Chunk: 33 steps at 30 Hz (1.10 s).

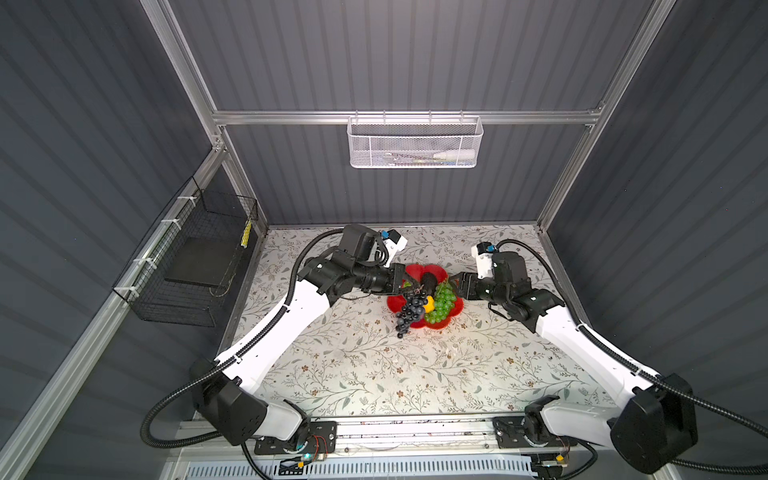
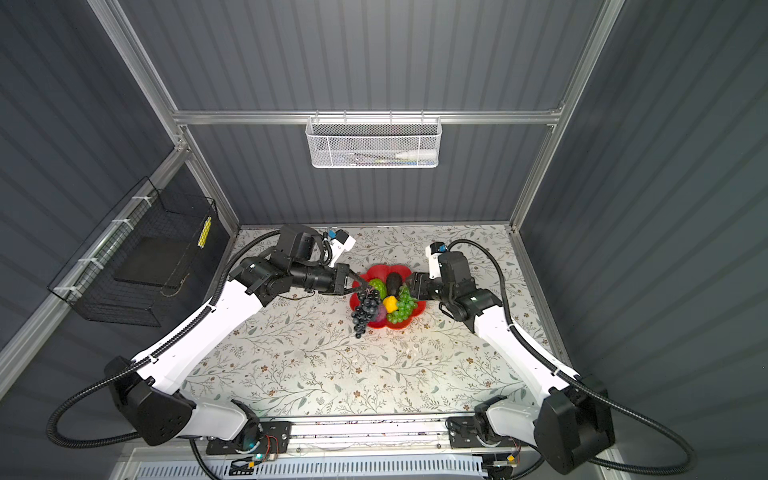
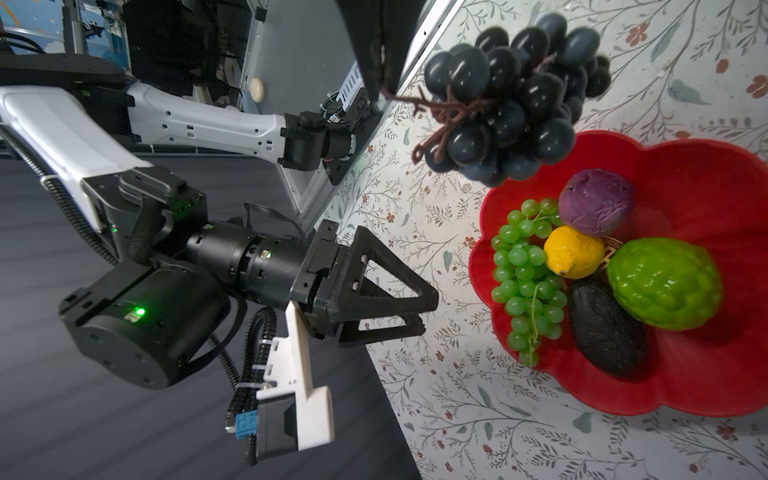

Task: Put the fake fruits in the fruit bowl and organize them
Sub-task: 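Lift the black grapes with the left gripper and carry them over the bowl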

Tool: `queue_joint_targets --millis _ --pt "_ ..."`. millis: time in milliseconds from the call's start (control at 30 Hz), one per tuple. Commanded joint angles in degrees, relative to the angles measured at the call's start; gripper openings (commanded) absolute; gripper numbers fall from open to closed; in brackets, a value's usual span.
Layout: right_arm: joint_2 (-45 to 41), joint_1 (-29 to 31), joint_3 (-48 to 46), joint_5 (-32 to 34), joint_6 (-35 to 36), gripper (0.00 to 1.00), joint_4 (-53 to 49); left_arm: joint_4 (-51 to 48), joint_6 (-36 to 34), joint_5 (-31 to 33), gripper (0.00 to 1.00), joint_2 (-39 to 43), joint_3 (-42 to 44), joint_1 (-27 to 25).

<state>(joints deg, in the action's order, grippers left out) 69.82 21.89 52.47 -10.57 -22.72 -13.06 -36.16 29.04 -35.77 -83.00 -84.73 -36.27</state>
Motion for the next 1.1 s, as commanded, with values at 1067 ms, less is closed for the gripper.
queue_joint_targets --millis 1067 --pt "-8.9 -2.6 -6.6 -1.5 0.4 0.66 0.2 15.6 2.8 -6.2 0.0 -11.4 -0.4 -3.1"
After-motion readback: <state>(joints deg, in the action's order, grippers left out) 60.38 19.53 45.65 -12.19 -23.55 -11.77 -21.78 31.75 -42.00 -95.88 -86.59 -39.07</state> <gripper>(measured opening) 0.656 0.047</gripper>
